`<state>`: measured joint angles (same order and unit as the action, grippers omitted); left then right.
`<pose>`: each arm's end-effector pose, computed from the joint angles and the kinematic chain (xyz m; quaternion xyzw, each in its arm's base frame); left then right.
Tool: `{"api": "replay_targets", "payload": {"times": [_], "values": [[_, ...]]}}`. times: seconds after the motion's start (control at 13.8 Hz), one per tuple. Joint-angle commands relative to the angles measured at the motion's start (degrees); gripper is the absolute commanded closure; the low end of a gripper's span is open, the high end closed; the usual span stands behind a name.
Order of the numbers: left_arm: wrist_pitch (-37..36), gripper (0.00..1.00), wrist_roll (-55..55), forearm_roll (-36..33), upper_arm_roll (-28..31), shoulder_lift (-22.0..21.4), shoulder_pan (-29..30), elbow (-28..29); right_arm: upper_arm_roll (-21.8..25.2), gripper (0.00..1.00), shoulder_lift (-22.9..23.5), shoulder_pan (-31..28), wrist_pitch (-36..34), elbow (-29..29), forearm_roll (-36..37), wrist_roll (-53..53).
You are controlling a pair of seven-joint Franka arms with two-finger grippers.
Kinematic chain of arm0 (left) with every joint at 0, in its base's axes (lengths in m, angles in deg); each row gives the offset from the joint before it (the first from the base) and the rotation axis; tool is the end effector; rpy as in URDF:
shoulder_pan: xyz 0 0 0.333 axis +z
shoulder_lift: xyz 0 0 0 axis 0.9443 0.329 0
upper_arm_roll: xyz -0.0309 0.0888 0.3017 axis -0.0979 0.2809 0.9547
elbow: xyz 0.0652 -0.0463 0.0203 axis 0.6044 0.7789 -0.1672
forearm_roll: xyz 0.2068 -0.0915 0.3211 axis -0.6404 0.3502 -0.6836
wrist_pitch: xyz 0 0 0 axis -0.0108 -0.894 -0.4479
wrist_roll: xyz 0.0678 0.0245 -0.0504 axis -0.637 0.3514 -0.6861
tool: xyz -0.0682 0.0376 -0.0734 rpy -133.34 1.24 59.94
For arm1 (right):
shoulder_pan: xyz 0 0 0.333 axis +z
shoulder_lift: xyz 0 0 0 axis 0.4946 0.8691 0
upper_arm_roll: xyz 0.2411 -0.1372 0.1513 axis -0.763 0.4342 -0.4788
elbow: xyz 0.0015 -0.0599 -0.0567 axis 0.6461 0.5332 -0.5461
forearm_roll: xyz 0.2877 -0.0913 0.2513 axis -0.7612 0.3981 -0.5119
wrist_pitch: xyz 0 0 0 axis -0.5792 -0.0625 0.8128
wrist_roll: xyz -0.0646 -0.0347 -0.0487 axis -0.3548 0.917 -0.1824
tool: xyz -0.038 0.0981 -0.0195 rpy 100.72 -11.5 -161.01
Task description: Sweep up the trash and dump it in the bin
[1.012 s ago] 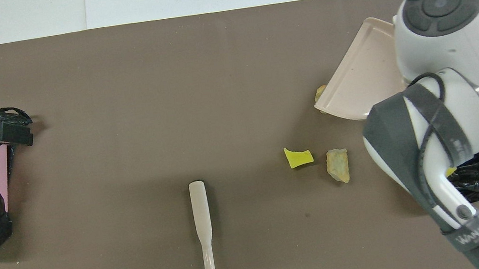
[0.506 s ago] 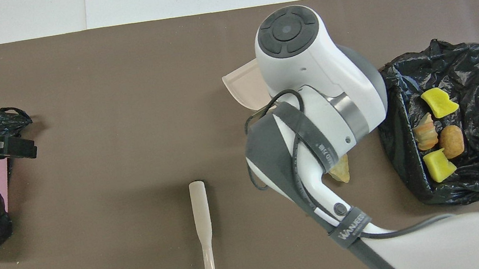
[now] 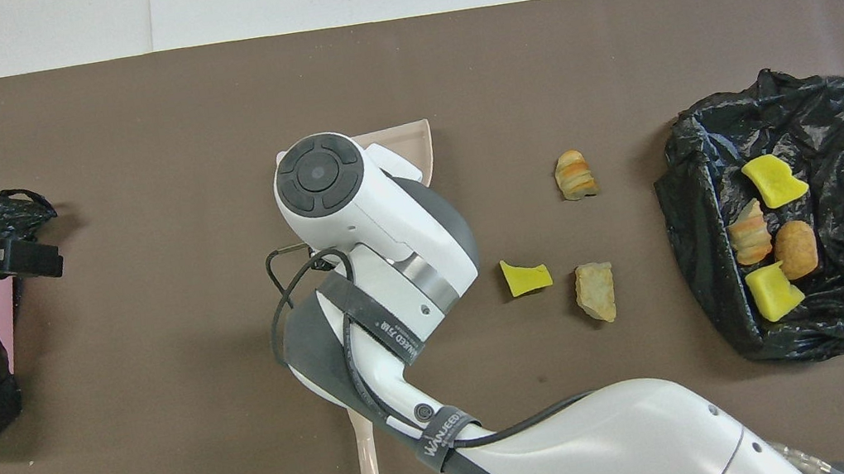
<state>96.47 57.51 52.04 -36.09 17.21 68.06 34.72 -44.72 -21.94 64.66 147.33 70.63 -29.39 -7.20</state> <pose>0.5607 -0.0468 0.5921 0.9946 -0.1023 0.0137 0.0079 0.5704 0.4676 0.3795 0.9994 0.0159 -0.0302 0.0044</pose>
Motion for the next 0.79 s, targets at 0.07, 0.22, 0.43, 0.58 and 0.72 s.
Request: {"api": "replay_targets", "payload": {"times": [0.07, 0.22, 0.43, 0.58, 0.72], "values": [[1.0, 0.0, 0.6, 0.7, 0.4, -1.4, -0.1, 1.8, 0.1, 1.0, 2.3, 0.4, 2.9, -2.2, -2.6, 1.0], [1.0, 0.0, 0.6, 0.6, 0.4, -1.4, -0.2, 1.8, 0.0, 1.0, 2.5, 0.6, 4.4, -2.1, -4.2, 1.1], [0.9, 0.0, 0.6, 0.6, 0.4, -1.4, -0.3, 1.8, 0.1, 1.0, 3.2, 1.4, 5.1, -2.0, -4.9, 1.2], [0.9, 0.0, 0.6, 0.6, 0.4, -1.4, -0.4, 1.8, 0.1, 1.0, 3.6, 1.6, 5.4, -2.0, -4.8, 1.2], [1.0, 0.0, 0.6, 0.6, 0.4, -1.4, -0.5, 1.9, 0.7, 0.79, 3.6, 2.0, 5.7, -1.8, -3.8, 1.5]]}}
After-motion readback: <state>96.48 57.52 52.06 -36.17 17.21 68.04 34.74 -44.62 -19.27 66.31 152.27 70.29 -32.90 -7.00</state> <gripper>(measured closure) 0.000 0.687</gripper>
